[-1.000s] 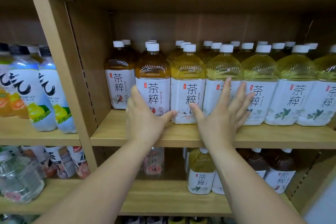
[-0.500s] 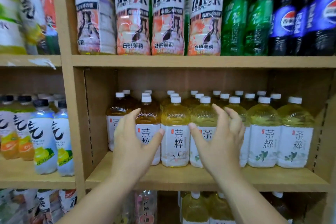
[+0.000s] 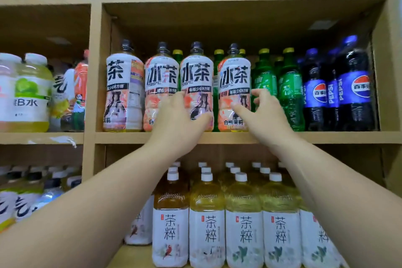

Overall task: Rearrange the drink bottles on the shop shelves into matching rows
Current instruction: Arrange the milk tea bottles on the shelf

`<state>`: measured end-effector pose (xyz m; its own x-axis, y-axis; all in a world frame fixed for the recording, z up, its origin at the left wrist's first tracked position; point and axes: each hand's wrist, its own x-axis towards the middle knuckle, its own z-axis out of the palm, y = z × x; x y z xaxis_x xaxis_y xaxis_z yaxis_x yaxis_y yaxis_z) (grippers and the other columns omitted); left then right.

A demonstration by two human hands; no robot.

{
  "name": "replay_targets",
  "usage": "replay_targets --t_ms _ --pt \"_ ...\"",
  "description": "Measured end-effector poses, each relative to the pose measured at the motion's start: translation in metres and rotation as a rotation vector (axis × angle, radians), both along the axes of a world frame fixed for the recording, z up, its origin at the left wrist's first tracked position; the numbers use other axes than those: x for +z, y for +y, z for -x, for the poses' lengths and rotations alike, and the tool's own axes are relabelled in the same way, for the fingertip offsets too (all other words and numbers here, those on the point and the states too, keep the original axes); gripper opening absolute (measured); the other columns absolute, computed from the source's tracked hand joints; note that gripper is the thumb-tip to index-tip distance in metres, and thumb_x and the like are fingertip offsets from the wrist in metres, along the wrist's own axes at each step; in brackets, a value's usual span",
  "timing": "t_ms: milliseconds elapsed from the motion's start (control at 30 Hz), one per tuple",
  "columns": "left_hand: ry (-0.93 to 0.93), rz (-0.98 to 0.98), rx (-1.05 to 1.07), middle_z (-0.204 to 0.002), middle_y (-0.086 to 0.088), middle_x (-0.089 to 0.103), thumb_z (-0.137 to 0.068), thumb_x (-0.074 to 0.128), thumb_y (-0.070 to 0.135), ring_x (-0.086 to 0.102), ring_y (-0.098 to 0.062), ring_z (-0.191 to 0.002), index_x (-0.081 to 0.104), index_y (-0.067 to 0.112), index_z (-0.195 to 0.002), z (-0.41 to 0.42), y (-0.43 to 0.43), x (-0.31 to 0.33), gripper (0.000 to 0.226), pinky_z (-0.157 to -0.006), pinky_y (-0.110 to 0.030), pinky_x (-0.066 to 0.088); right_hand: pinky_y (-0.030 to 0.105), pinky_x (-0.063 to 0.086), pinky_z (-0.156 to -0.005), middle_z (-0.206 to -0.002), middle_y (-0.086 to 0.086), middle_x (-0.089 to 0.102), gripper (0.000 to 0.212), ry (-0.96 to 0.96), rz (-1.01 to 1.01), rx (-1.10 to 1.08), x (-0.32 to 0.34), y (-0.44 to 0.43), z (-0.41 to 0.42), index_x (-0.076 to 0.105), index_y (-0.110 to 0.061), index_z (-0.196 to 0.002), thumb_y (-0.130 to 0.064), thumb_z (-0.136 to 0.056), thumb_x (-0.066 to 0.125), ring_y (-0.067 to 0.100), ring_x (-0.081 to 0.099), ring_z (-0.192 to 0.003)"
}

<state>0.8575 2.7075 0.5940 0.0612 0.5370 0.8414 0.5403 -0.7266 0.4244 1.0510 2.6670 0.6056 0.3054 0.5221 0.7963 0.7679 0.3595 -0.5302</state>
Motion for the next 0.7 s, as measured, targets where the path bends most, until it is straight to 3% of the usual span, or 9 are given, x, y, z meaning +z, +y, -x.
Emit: replay_targets --t_ms 67,233,300,400,500,600,700 --pt "0.02 0.025 0.04 -0.119 0.0 0.061 -0.077 0.066 0.059 0.058 -0.024 -0.11 0.054 0.023 -0.125 -0.011 0.005 0.007 0.061 -0.092 -0.042 0.051 0.034 0.046 -0.091 -0.125 -0.004 0.059 0.069 0.032 0.078 0.051 0.009 0.008 -0.003 0.045 -0.02 -0.145 -0.051 -0.089 0.072 0.015 0.059 -0.106" --pt "0.02 0.029 0.164 -0.118 -0.002 0.064 -0.086 0.07 0.053 0.062 -0.027 -0.108 0.039 0.018 -0.14 -0.025 0.014 0.02 0.071 -0.09 -0.045 0.055 0.039 0.059 -0.088 -0.109 -0.008 0.072 0.056 0.128 0.142 0.194 0.016 0.022 -0.018 0.061 -0.024 -0.126 -0.052 -0.08 0.08 0.014 0.071 -0.098" --pt "0.051 0.03 0.25 -0.127 -0.009 0.059 -0.085 0.072 0.052 0.057 -0.031 -0.118 0.031 0.012 -0.149 -0.029 0.017 0.022 0.086 -0.097 -0.048 0.053 0.039 0.057 -0.088 -0.108 -0.008 0.068 0.064 0.208 0.182 0.297 0.02 0.016 -0.02 0.051 -0.018 -0.14 -0.044 -0.088 0.078 0.014 0.069 -0.1" --pt "0.11 0.044 0.325 -0.143 -0.015 0.043 -0.087 0.074 0.051 0.042 -0.035 -0.133 0.009 0.013 -0.161 -0.037 0.016 0.022 0.106 -0.109 -0.047 0.042 0.058 0.042 -0.112 -0.153 0.003 0.051 0.102 0.347 0.26 0.45 0.026 0.012 -0.025 0.011 -0.021 -0.164 -0.054 -0.09 0.072 0.025 0.055 -0.133" --pt "0.114 0.006 0.329 -0.148 -0.015 0.037 -0.085 0.076 0.052 0.037 -0.034 -0.138 0.003 0.014 -0.163 -0.041 0.015 0.023 0.113 -0.113 -0.046 0.038 0.061 0.032 -0.118 -0.165 0.005 0.037 0.103 0.371 0.309 0.501 0.029 0.011 -0.028 0.003 -0.023 -0.165 -0.057 -0.092 0.068 0.028 0.045 -0.143" --pt "0.045 -0.021 0.263 -0.147 -0.014 0.036 -0.084 0.078 0.05 0.04 -0.031 -0.137 0.006 0.012 -0.163 -0.04 0.019 0.024 0.113 -0.112 -0.044 0.039 0.054 0.034 -0.115 -0.16 0.006 0.043 0.094 0.313 0.313 0.466 0.027 0.012 -0.027 0.011 -0.02 -0.164 -0.052 -0.095 0.066 0.026 0.048 -0.139" --pt "-0.031 -0.04 0.187 -0.138 -0.011 0.04 -0.088 0.076 0.045 0.048 -0.027 -0.126 0.02 0.012 -0.158 -0.037 0.025 0.024 0.095 -0.102 -0.036 0.042 0.052 0.039 -0.112 -0.14 0.0 0.064 0.065 0.273 0.323 0.45 0.027 0.016 -0.03 0.048 -0.019 -0.147 -0.054 -0.095 0.065 0.018 0.061 -0.119"
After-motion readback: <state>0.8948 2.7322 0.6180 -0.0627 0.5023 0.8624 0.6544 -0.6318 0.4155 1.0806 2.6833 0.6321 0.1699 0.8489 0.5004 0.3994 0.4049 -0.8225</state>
